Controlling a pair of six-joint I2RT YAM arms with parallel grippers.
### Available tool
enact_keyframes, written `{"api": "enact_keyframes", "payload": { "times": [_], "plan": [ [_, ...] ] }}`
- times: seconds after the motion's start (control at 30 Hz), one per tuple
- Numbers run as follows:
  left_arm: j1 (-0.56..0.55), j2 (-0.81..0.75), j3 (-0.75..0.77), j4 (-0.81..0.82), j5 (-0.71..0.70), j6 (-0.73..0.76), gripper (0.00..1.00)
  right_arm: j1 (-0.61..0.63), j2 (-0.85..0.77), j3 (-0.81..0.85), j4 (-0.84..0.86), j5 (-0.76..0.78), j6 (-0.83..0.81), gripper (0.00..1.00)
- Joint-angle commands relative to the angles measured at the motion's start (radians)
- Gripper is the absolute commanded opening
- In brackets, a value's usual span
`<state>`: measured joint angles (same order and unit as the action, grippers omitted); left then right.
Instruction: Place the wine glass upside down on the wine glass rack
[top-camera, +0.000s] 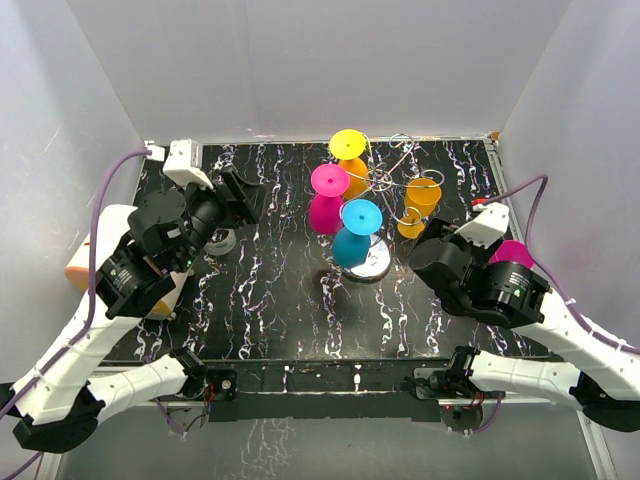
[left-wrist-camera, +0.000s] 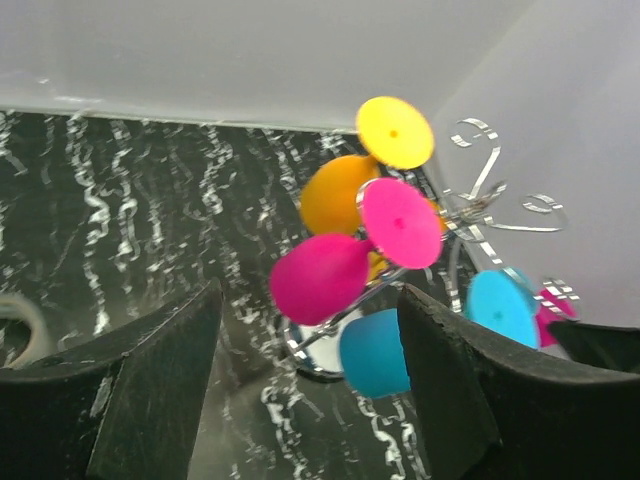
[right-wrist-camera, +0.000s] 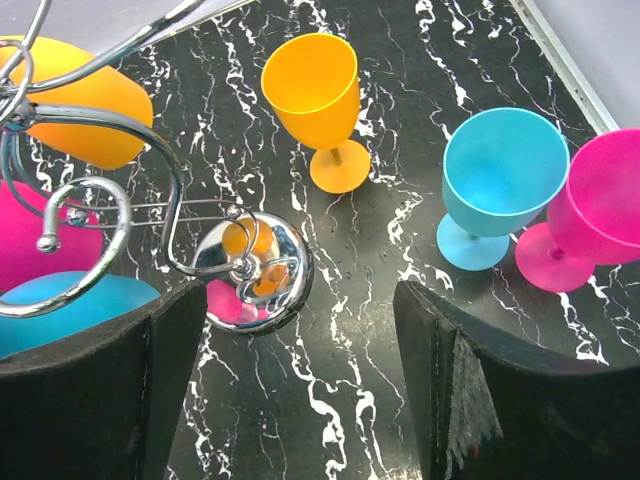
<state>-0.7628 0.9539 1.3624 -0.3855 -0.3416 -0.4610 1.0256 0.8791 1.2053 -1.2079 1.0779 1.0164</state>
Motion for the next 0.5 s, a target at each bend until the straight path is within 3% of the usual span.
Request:
{"api": "enact_keyframes", "payload": {
  "times": [0.0,0.33,0.47],
  "plan": [
    [-0.003,-0.019,-0.083,-0.045,-0.121,0.051,0.7,-0.001,-0.022,0.005,-0.084,0.056,0.083,0.74],
    [-0.002,-0.006,-0.141,0.008,-0.134,0.064,0.71,-0.004,-0.021,-0.032,-0.12,0.071,0.101,0.88],
    [-0.003,0.004,-0.147,0.014,-0.128,0.074,0.72,-0.013,-0.015,-0.041,-0.068,0.078,0.022,0.92]
  ]
}}
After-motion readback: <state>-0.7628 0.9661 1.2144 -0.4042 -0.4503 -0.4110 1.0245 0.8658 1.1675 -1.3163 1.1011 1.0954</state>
